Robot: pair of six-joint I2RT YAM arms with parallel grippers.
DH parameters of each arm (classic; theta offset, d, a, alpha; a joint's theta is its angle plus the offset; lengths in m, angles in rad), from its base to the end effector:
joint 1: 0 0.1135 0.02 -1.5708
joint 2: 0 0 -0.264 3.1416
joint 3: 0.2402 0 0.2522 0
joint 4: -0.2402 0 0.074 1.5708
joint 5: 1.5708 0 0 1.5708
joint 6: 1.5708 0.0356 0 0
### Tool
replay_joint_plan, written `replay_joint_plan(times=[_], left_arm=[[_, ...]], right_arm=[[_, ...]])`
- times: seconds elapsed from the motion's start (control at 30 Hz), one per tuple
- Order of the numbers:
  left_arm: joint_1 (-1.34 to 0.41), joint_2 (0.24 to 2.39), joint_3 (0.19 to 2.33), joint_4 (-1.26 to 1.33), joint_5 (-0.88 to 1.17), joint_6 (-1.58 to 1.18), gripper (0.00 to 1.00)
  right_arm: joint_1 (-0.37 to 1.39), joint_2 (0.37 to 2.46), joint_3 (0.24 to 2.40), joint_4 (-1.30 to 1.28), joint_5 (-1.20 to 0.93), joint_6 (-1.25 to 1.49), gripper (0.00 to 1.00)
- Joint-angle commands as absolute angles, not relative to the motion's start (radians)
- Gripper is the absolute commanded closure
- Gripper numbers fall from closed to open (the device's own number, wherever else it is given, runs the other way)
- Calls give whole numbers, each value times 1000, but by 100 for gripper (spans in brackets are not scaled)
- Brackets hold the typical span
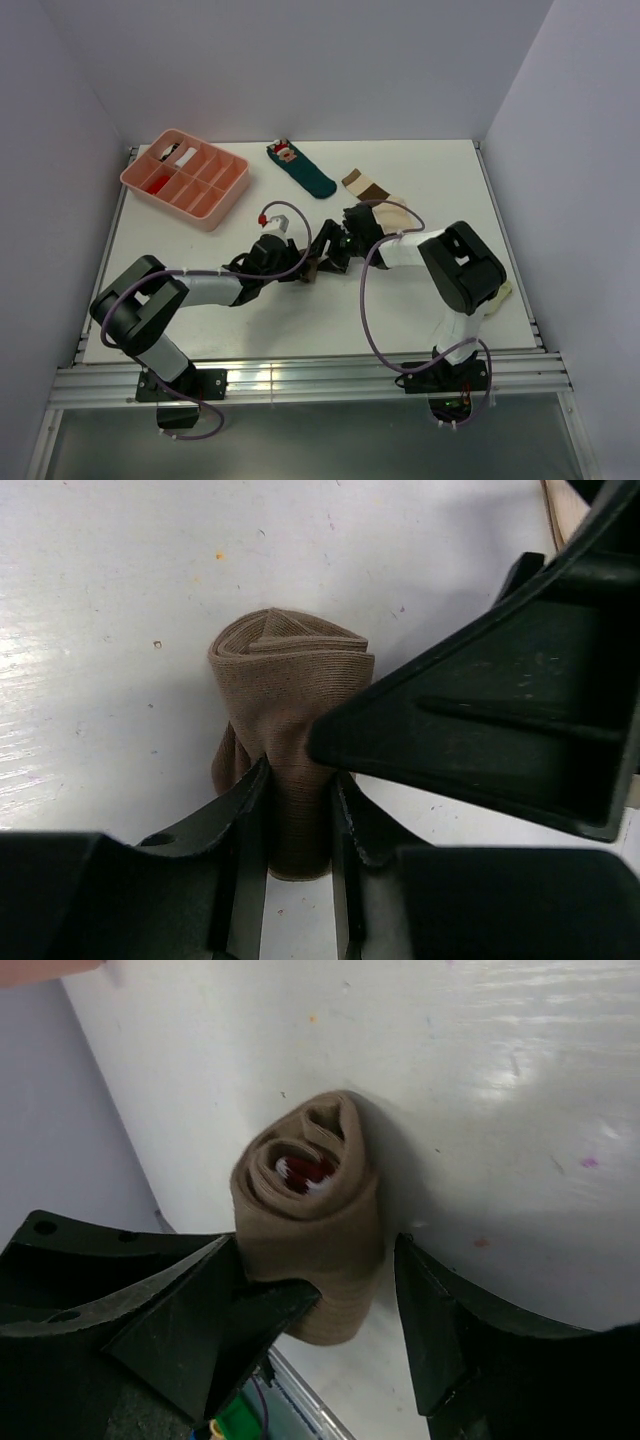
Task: Roll the socks
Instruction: Pick up the sock at the center of the board.
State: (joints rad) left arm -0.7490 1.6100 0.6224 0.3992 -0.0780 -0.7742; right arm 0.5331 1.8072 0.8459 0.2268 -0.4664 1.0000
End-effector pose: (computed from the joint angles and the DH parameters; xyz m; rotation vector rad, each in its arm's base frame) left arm 0.2263 -0.2066 0.1451 -0.0758 2.2654 -0.7725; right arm 0.2931 0.1915 0.1327 0.3309 2.5645 1.2326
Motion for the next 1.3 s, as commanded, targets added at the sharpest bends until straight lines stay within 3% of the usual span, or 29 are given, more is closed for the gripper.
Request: replay_joint_plan(times=[0.0,0.2,0.3,0.33,0.37,0.47,0.57,0.6,0.67,0.7,0.8,0.93,1.27], left_arm=[[-749,1637,591,339,-12,-779,99],[-741,1638,572,377,20,-778,99],[-739,1640,569,385,26,-772,99],[-739,1638,565,388,29,-770,99],[-738,1638,561,391,32,-766,99],[-738,1637,561,387,44,-749,97],[-738,1640,568,365,57,-739,80],[-736,1637,566,359,51,-738,68],[-738,1618,565,330,29,-738,58],[-736,1608,571,318,20,-735,48],[-738,1562,592,270,5,-721,38],[-741,1510,635,223,-49,-692,32],[-767,1604,747,158,-116,-663,31]], right_arm=[[538,1845,833,374,-495,1025,28],[540,1900,841,386,-495,1009,31],[538,1928,839,383,-505,999,40],[540,1931,831,383,-505,996,44],[537,1936,830,377,-505,986,56],[535,1939,827,357,-506,967,77],[535,1927,830,324,-499,945,95],[535,1922,833,313,-492,942,98],[535,1910,838,287,-483,933,100],[537,1899,841,275,-480,924,100],[543,1882,859,227,-459,907,100],[555,1876,890,180,-445,899,100],[569,1884,946,110,-430,893,100]])
